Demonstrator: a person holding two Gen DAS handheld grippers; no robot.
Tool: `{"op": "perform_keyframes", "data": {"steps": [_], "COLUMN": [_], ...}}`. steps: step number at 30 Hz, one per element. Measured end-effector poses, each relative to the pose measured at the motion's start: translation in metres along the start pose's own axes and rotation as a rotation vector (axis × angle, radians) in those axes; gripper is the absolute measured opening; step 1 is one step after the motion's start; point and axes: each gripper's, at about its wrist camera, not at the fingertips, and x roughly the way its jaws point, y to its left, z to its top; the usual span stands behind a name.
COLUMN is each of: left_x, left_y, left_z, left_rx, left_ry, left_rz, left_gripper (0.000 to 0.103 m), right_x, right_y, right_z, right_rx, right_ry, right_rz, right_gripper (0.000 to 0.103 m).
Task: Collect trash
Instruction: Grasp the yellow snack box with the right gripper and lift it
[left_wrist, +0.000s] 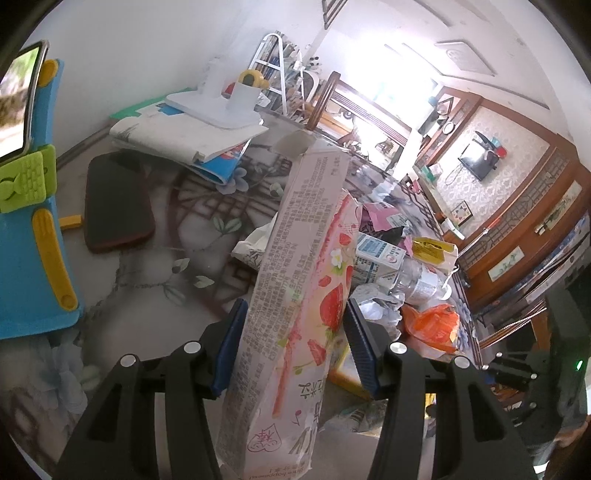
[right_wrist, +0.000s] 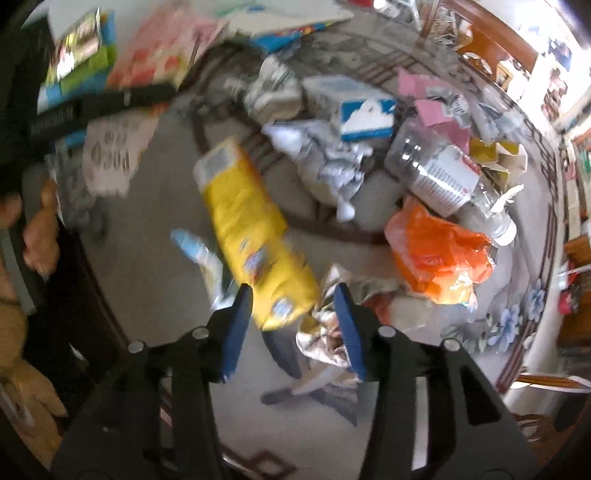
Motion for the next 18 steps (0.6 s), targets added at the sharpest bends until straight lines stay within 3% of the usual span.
{"op": "perform_keyframes", "data": {"steps": [9,14,18], "left_x": [-0.002,-0.008,-0.008], "left_y": [0.001,0.002,0.001], "left_z": [0.0,0.002,0.002], "left_rx": [-0.007,-0.015,-0.006], "left_ry": [-0.014,-0.043,-0.046], "left_rz": [0.005,0.014,0.013], "left_gripper": [0.05,0.05,0.05], "right_x": [0.006,0.021,0.029], "right_y": [0.015,0.037,0.043], "right_z": [0.03,0.033,0.04], "right_rx": [0.001,-0.064,-0.085], "right_ry": [-0.067,-0.075,-0.076], "right_rz": [0.033,0.012,-0.051], "right_gripper": [0.046,0.066,0.068]}}
